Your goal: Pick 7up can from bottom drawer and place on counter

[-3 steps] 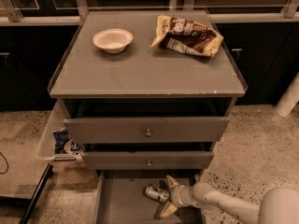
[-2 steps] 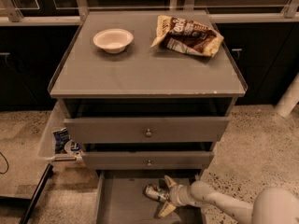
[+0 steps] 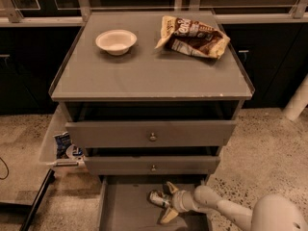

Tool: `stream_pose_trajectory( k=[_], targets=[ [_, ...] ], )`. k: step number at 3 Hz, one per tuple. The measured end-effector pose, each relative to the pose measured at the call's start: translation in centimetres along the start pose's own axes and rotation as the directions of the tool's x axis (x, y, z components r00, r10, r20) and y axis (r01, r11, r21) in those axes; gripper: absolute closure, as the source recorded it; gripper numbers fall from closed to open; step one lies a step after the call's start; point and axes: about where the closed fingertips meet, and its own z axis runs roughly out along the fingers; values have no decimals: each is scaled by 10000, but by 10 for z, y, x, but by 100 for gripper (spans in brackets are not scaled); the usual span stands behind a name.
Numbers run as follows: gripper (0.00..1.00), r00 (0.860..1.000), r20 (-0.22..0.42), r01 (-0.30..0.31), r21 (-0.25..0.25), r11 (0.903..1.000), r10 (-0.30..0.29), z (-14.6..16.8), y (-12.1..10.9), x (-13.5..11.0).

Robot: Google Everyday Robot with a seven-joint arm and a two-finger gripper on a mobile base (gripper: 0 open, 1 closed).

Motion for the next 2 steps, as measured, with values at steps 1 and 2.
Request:
stream_pose_trajectory(
  k=[1, 2],
  targets=[
    [19, 10000, 2, -3, -3, 10000, 3, 0, 0, 0],
    [42, 10000, 2, -3, -3, 10000, 3, 0, 0, 0]
  ],
)
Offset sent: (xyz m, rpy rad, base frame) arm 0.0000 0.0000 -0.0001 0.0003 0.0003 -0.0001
